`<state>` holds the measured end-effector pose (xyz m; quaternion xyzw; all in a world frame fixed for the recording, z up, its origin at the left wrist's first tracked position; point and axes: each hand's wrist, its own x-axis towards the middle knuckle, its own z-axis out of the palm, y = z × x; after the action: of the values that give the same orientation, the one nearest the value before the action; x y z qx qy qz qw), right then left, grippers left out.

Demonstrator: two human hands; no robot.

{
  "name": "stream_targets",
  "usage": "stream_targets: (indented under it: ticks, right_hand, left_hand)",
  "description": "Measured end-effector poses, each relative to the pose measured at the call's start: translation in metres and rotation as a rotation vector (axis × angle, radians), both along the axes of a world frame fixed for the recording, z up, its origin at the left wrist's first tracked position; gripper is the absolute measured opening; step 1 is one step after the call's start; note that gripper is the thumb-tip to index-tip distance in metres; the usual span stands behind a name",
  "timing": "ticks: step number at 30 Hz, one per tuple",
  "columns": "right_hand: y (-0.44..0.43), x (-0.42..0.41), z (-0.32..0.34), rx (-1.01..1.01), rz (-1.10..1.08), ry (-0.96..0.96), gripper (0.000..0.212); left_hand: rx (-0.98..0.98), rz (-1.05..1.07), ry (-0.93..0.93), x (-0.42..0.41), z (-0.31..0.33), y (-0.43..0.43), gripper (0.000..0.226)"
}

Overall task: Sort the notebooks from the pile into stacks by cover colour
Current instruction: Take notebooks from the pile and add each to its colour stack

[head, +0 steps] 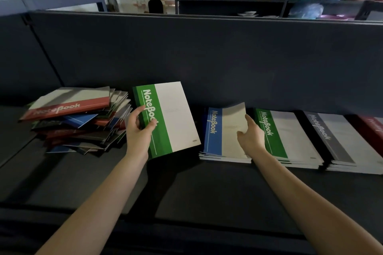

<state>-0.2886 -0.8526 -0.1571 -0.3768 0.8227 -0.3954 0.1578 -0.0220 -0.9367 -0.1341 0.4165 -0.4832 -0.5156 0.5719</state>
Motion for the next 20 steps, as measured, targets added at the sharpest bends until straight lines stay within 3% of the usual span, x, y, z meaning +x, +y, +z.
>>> stream_targets:
  ticks: [7, 12, 17, 20]
  right_hand:
    - [0.000, 0.003, 0.004, 0.042, 0.045, 0.125, 0.067]
    - [0.010, 0.018, 0.016, -0.120, 0.067, 0.183, 0.055]
    - [0.025, 0.033, 0.026, -0.190, 0.196, -0.112, 0.050]
    - [0.037, 0.025, 0.029, -0.230, 0.200, -0.181, 0.057]
  left_hand:
    - [0.025, -0.071, 0.011, -0.005, -0.001, 0.007, 0.043]
    - [0.023, -0.170, 0.008, -0.019, 0.004, 0.009, 0.041]
    - [0.016, -0.316, 0.008, -0.059, 0.012, 0.019, 0.040]
    - [0.012, -0.390, 0.023, -0.085, 0.014, 0.027, 0.041]
